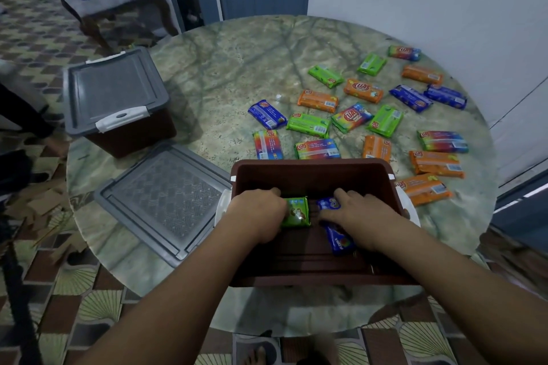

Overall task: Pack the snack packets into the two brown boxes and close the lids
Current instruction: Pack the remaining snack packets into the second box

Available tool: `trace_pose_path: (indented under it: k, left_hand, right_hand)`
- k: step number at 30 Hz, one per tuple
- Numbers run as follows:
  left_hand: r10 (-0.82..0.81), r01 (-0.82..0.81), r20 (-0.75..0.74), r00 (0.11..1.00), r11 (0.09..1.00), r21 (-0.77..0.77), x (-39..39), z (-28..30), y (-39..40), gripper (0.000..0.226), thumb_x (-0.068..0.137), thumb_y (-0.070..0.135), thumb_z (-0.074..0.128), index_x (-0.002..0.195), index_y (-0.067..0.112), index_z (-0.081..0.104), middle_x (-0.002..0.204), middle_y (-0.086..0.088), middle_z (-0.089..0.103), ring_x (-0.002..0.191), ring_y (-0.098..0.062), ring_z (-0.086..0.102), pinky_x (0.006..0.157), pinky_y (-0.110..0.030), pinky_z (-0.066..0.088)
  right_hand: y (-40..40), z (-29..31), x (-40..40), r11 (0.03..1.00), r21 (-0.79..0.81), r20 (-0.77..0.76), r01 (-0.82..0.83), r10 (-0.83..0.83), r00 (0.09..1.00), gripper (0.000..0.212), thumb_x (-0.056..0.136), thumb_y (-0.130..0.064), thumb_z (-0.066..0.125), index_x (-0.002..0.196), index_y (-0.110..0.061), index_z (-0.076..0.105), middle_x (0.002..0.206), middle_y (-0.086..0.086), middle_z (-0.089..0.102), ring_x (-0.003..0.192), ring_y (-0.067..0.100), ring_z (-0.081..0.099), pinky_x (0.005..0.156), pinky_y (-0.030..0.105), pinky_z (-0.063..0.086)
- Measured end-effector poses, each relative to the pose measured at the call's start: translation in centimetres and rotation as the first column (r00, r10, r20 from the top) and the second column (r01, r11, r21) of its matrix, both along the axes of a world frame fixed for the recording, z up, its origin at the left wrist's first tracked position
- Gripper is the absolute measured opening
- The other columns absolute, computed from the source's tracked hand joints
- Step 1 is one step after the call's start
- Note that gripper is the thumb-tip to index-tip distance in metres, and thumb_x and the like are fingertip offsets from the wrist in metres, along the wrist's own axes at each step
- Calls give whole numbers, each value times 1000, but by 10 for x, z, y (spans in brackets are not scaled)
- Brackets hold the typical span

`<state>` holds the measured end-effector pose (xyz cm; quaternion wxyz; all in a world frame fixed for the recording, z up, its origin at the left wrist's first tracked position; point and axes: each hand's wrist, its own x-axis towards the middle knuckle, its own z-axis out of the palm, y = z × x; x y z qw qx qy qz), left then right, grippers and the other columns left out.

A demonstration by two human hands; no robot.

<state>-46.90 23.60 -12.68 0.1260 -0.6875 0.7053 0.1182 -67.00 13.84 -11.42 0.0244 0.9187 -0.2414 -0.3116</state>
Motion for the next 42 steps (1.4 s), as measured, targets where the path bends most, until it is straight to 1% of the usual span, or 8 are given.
trace_pose_path:
  k: [5,7,11,16,20,25,30,42]
  left_hand:
    - [8,-8,7,1000,1000,15,1,-2,0,30,93,33,62,121,24,68,116,-5,55,95,-31,63,74,-46,56]
    - [11,-11,10,1000,1000,14,1,-3,0,31,93,33,61,122,22,68,116,-5,55,94,-31,63,75,-47,57]
    - [17,-18,10,1000,1000,19,0,-2,0,30,94,32,59,121,21,67,115,-6,55,94,-31,63,74,-46,56]
    - [-9,9,25,1000,1000,5,1,0,1,28,95,30,58,119,22,69,115,-5,55,92,-31,64,72,-45,55]
    - [-22,22,31,999,999,31,1,3,0,30,95,30,58,123,26,68,121,-4,56,96,-31,64,77,-45,56]
    - [-56,56,-2,998,994,93,-2,12,-3,42,94,37,62,136,34,60,137,-1,51,109,-29,62,87,-43,53]
    - [-47,46,7,999,991,124,-5,14,-4,45,95,43,61,139,35,58,141,-2,46,112,-27,60,90,-44,53]
    - [72,-73,12,997,987,146,-13,12,-7,42,92,53,62,130,36,65,134,-4,47,113,-26,54,94,-44,49]
  right_hand:
    - [-8,0,-2,992,-124,-22,18,-21,1000,79,92,-30,72,157,-37,28,142,13,43,126,33,49,97,43,44]
    - [-7,-2,-4,992,-122,-10,19,-20,1000,82,90,-44,72,158,-35,28,142,13,44,125,32,50,95,41,43]
    - [-4,-5,-5,984,-149,108,98,-82,991,72,91,-73,50,142,-22,54,134,9,51,115,28,55,90,40,44]
    - [-4,-10,4,973,-137,186,188,-161,969,63,97,-67,48,136,-17,55,129,8,56,110,27,60,86,38,46]
    - [-3,-11,2,984,-84,297,160,-128,946,58,97,-58,55,143,-23,45,123,5,59,103,28,64,69,34,44]
    - [-2,-16,10,994,-82,337,72,-41,940,44,99,-49,58,134,-24,59,122,3,59,101,29,65,71,35,47]
    - [-2,-23,12,991,-126,340,-37,78,937,38,101,-42,54,134,-24,60,122,5,59,99,31,66,76,38,50]
    - [-10,-28,15,992,-111,344,-58,94,934,31,96,-19,60,127,-15,64,120,8,59,102,34,64,69,37,37]
